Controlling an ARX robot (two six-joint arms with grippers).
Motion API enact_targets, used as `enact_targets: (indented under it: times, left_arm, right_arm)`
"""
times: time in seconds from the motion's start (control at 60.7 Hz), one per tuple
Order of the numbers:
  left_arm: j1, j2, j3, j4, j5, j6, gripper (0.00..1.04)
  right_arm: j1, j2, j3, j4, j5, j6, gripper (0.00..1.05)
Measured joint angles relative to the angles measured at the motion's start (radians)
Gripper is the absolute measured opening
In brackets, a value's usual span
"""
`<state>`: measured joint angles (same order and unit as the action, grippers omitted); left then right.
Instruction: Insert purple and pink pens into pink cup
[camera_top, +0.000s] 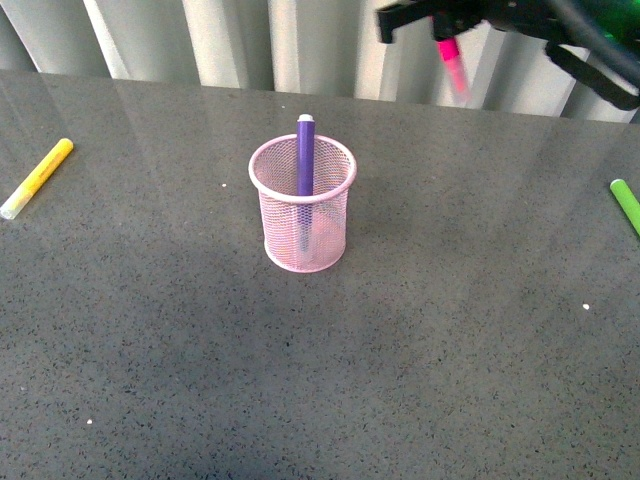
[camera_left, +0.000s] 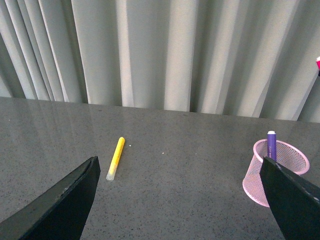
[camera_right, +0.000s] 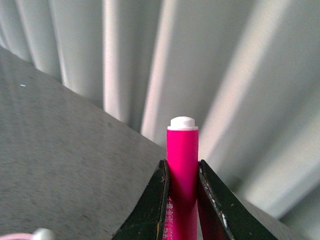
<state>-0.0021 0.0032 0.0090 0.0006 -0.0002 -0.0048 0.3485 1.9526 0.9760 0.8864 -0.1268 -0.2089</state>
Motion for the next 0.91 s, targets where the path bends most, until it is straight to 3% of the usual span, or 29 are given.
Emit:
enact_targets:
  times: [0.165, 0.346, 0.906]
  left_arm:
    - [0.0, 0.0, 0.0, 0.0, 0.0, 0.0, 0.98]
    - [0.0, 0.0, 0.0, 0.0, 0.0, 0.0, 0.98]
    - [0.0, 0.0, 0.0, 0.0, 0.0, 0.0, 0.98]
  right_arm:
    - [0.125, 0.036, 0.015, 0.09, 0.004, -0.027, 0.11]
    - [0.19, 0.093, 0.03, 0.128, 0.011, -0.01, 0.11]
    - [0.227, 0.172, 0.058, 0.179, 0.028, 0.069, 0.11]
